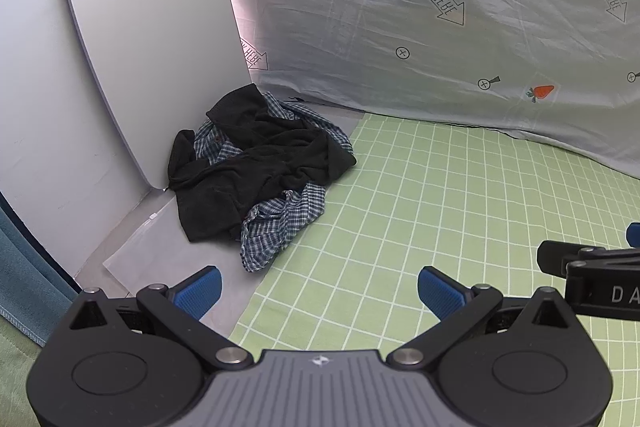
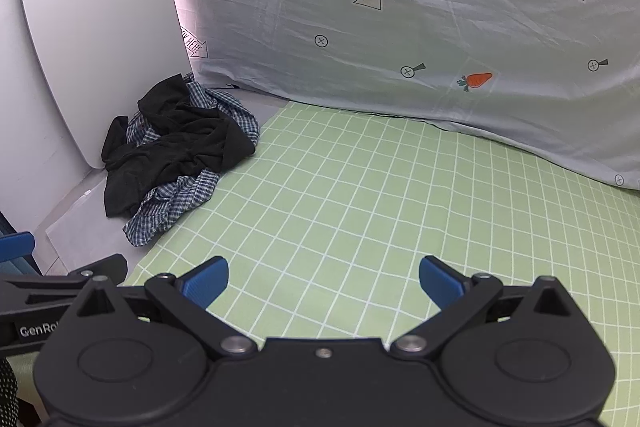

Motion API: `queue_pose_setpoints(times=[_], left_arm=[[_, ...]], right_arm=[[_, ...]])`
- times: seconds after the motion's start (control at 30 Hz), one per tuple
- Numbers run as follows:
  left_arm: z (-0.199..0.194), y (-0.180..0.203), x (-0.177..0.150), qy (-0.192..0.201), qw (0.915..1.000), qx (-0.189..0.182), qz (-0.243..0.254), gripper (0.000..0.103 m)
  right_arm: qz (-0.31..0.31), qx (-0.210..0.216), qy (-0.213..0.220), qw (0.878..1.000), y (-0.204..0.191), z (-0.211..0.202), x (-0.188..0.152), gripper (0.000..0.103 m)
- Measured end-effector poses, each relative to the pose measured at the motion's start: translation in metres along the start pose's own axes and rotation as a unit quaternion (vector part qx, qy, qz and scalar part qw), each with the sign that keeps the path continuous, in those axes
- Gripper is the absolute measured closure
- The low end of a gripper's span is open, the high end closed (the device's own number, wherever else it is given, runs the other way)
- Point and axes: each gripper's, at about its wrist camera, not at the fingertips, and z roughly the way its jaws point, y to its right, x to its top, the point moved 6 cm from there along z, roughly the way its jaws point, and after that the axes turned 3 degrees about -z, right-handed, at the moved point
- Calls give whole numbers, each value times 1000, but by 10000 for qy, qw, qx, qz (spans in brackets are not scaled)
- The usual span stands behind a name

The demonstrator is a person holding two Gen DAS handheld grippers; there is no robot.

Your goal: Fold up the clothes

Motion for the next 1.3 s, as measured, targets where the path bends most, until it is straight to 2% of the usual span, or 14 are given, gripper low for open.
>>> queue_pose_setpoints(times=[0.27, 0.47, 0.7, 0.9, 1.03, 1.13, 1.3], left_arm=[[35, 2, 14, -160, 9997, -167, 17, 0], [80, -15, 32, -353, 9992, -157, -102, 0], [156, -50, 64, -672, 9964, 341, -393, 0], [239, -88, 88, -1010, 9886, 930, -622, 0], [293, -114, 98, -1240, 9802, 1208, -966, 2], [321, -129, 104, -1331, 9754, 1243, -1244, 8], [346, -133, 110, -1341, 9765, 1076, -1298, 23]], right_arm=[[87, -154, -161, 9997, 7, 28, 13, 0], [-89, -161, -235, 9996, 3, 66, 34, 0], [-711, -113, -211, 9972, -16, 137, 76, 0], [-1031, 134, -319, 9941, -38, 219, 116, 2], [-1232, 531, -448, 9899, -67, 275, 133, 11], [-1342, 924, -558, 9851, -94, 310, 138, 21], [-1375, 1483, -755, 9764, -134, 351, 138, 46]])
